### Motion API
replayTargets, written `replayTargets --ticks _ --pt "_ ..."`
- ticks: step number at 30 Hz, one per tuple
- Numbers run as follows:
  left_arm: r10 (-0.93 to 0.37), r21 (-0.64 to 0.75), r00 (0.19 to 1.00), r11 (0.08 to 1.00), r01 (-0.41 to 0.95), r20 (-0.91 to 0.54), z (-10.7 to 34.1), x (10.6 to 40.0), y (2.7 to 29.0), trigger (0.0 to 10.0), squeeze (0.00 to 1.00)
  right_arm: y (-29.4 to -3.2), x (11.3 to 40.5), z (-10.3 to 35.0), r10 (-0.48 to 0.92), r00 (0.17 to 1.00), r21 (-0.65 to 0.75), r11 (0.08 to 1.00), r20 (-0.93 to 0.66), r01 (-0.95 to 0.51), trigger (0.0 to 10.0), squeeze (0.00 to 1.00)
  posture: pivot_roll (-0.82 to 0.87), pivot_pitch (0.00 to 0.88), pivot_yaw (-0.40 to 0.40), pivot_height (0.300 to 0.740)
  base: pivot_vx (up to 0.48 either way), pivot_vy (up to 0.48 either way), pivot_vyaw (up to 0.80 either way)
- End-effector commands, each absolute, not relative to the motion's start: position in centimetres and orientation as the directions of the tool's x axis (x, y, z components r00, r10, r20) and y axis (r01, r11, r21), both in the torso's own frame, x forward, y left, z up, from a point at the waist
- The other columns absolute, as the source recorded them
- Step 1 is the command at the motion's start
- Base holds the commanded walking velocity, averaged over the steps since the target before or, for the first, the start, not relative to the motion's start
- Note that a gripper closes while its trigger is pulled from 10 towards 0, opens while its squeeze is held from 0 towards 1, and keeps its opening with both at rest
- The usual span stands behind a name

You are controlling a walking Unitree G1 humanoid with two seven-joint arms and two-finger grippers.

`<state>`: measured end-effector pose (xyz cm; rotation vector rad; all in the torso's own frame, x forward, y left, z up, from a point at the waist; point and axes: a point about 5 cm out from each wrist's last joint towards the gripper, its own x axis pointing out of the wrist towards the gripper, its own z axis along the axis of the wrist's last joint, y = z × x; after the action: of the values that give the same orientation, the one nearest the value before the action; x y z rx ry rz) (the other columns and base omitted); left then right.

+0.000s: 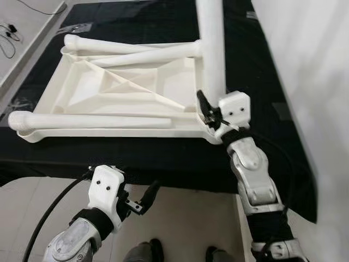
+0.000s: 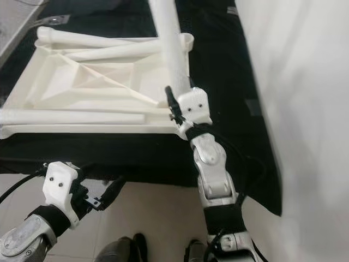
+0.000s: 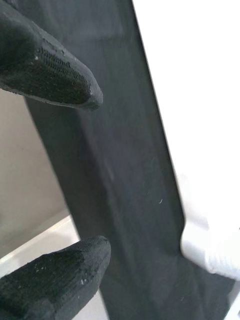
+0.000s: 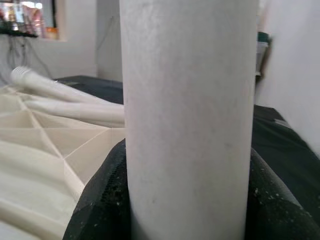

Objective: Building children table

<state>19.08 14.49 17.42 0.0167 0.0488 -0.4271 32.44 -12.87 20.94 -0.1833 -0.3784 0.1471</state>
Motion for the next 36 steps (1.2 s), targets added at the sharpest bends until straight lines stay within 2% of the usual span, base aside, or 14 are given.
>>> replayTargets --ticks 1,4,8,10,16,18,22,26,29,30,32,34,35,36 --pt "-0.405 -0.02 0.91 0.914 0.405 -0.091 16.8 18.9 14.9 10.0 0.0 -16.0 31.9 14.6 0.008 0.997 -0.093 0.996 0.081 -0.001 10.0 0.0 0.0 0.277 0.064 0.74 0.0 0.0 0.0" --pt "-0.404 -0.007 0.91 0.914 0.405 -0.092 16.8 19.0 14.9 10.0 0.0 -15.3 31.7 15.2 0.044 0.991 -0.028 0.999 0.126 -0.041 10.0 0.0 0.01 0.273 0.067 0.74 0.0 0.0 0.0" --pt "-0.4 -0.001 0.912 0.916 0.401 -0.091 16.8 19.1 15.0 10.0 0.0 -14.6 31.6 16.1 0.123 0.975 -0.037 0.992 0.184 -0.118 10.0 0.0 0.01 0.266 0.069 0.74 0.0 0.0 0.0" --pt "-0.382 0.016 0.92 0.923 0.385 -0.091 16.8 19.5 15.5 10.0 0.0 -13.7 31.5 18.0 0.246 0.926 -0.007 0.967 0.285 -0.254 10.0 0.0 0.01 0.249 0.067 0.74 0.0 0.0 0.0" --pt "-0.35 0.057 0.933 0.933 0.355 -0.079 16.9 20.2 16.4 10.0 0.0 -13.3 31.2 19.8 0.331 0.865 0.01 0.933 0.376 -0.361 10.0 0.0 0.01 0.219 0.061 0.74 0.0 0.0 0.0" --pt "-0.306 0.103 0.951 0.946 0.308 -0.036 17.7 21.4 17.6 10.0 0.0 -12.9 31.0 21.3 0.413 0.793 0.013 0.884 0.449 -0.468 10.0 0.0 0.0 0.181 0.054 0.74 0.0 0.0 0.0" --pt "-0.293 0.117 0.956 0.949 0.292 -0.008 18.3 22.0 18.0 10.0 0.0 -12.6 31.0 22.2 0.442 0.759 0.012 0.861 0.479 -0.509 10.0 0.0 0.0 0.157 0.051 0.74 0.0 0.0 0.0" --pt "-0.265 0.129 0.959 0.959 0.252 0.097 20.7 24.0 18.9 10.0 0.0 -11.2 31.4 24.1 0.498 0.689 -0.014 0.815 0.527 -0.579 10.0 0.0 -0.01 0.103 0.041 0.74 0.0 0.0 0.0" --pt "-0.265 0.129 0.959 0.959 0.252 0.097 20.7 24.0 18.9 10.0 0.0 -11.2 31.4 24.1 0.498 0.689 -0.014 0.815 0.527 -0.579 10.0 0.0 -0.01 0.103 0.041 0.74 0.0 0.0 0.0" --pt "-0.271 0.12 0.948 0.96 0.253 0.165 22.4 24.9 19.0 10.0 0.0 -10.4 31.6 24.7 0.519 0.665 -0.034 0.801 0.537 -0.597 10.0 0.0 -0.02 0.091 0.038 0.74 0.0 0.0 0.0" --pt "-0.271 0.12 0.948 0.96 0.253 0.165 22.4 24.9 19.0 10.0 0.0 -10.4 31.6 24.7 0.519 0.665 -0.034 0.801 0.537 -0.597 10.0 0.0 -0.02 0.091 0.038 0.74 0.0 0.0 0.0" --pt "-0.367 0.087 0.866 0.929 0.359 0.339 27.0 26.3 17.7 10.0 0.0 -8.8 32.6 25.2 0.55 0.664 -0.109 0.805 0.506 -0.583 10.0 0.0 -0.03 0.048 0.031 0.74 0.0 0.0 0.0" --pt "-0.367 0.087 0.866 0.929 0.359 0.339 27.0 26.3 17.7 10.0 0.0 -8.8 32.6 25.2 0.55 0.664 -0.109 0.805 0.506 -0.583 10.0 0.0 -0.03 0.048 0.031 0.74 0.0 0.0 0.0" --pt "-0.433 0.079 0.802 0.894 0.442 0.412 29.0 26.6 16.7 10.0 0.0 -8.0 33.1 25.1 0.572 0.672 -0.165 0.805 0.471 -0.57 10.0 0.0 -0.03 0.042 0.032 0.74 0.0 0.0 0.0"
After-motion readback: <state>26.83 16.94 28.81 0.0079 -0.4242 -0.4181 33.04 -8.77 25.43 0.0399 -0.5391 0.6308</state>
